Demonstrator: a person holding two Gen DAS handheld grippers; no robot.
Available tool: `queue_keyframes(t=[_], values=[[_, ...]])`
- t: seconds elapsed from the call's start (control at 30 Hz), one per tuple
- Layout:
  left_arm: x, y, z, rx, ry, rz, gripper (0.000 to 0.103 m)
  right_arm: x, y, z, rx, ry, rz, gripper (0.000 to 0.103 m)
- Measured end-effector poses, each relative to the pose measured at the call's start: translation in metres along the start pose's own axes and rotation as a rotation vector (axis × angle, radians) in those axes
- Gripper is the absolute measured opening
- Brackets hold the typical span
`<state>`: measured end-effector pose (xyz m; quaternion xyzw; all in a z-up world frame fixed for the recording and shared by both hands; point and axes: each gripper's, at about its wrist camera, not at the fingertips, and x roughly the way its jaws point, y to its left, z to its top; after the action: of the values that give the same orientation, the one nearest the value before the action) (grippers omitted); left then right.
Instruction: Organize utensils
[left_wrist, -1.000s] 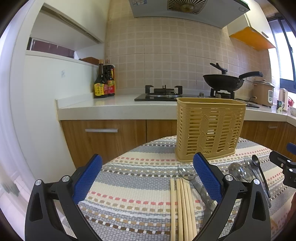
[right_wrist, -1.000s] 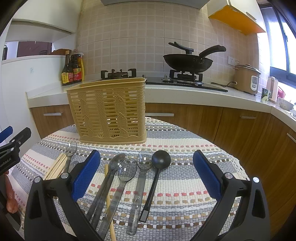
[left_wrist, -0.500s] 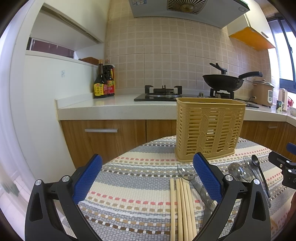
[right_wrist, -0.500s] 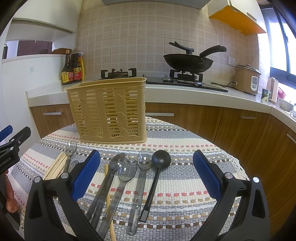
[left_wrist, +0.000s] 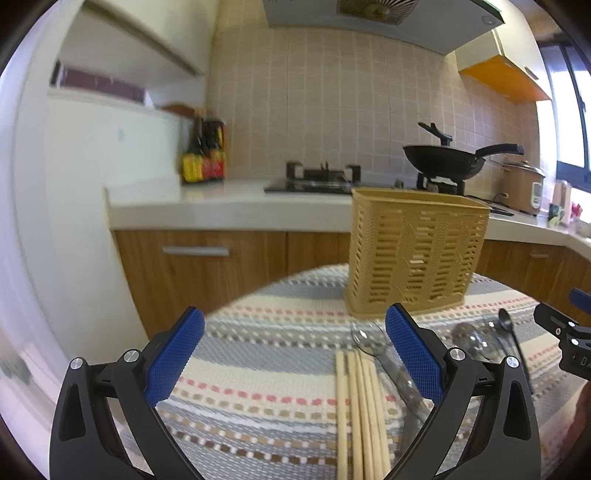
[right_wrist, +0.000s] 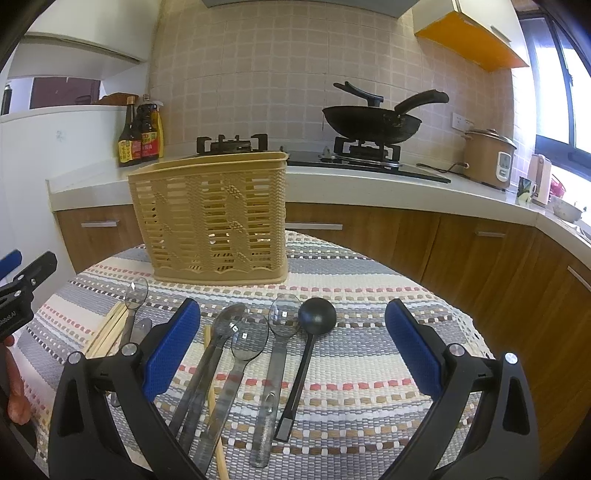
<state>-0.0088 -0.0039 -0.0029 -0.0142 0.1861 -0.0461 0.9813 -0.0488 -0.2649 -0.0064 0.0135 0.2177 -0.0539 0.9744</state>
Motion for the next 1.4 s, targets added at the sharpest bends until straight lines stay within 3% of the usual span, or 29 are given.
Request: queue_keyframes(t=[0.07, 0.17, 0.27, 0.33, 0.5, 0.63, 0.7, 0.9, 1.13, 1.23, 1.3, 1.4], values=[[0.008, 0.008, 0.001, -0.041, 0.054, -0.052, 0.095, 0.001, -0.006, 0.001, 0.030, 0.010, -0.009, 0.095], [0.021, 0.025, 0.007, -0.103, 0.171, -0.151, 0.087, 0.013, -0.016, 0.007, 0.064, 0.097, 0.005, 0.083], [0.037, 0.036, 0.016, -0.093, 0.287, -0.195, 0.076, 0.026, -0.022, 0.018, 0.071, 0.246, 0.013, 0.075], [0.053, 0.038, 0.018, -0.072, 0.402, -0.247, 0.071, 0.034, -0.026, 0.026, 0.069, 0.289, 0.030, 0.071], [0.086, 0.029, 0.002, -0.041, 0.616, -0.369, 0.052, 0.058, -0.035, 0.034, 0.071, 0.457, 0.058, 0.048], [0.101, 0.013, -0.011, 0.049, 0.677, -0.338, 0.045, 0.072, -0.043, 0.034, 0.090, 0.580, 0.095, 0.046], [0.105, 0.006, -0.015, 0.083, 0.703, -0.325, 0.035, 0.079, -0.046, 0.033, 0.113, 0.618, 0.120, 0.043], [0.107, -0.008, -0.015, 0.217, 0.729, -0.257, 0.029, 0.102, -0.048, 0.030, 0.111, 0.741, 0.123, 0.036], [0.112, -0.006, -0.012, 0.230, 0.741, -0.263, 0.010, 0.129, -0.038, 0.023, 0.059, 0.830, 0.066, 0.028], [0.114, -0.004, -0.009, 0.236, 0.760, -0.265, 0.011, 0.138, -0.029, 0.023, 0.013, 0.859, 0.047, 0.027], [0.116, -0.008, -0.009, 0.260, 0.779, -0.249, 0.012, 0.145, -0.022, 0.025, -0.042, 0.875, 0.014, 0.015], [0.122, -0.018, -0.007, 0.306, 0.805, -0.209, 0.010, 0.150, -0.015, 0.028, -0.096, 0.886, 0.002, 0.005]])
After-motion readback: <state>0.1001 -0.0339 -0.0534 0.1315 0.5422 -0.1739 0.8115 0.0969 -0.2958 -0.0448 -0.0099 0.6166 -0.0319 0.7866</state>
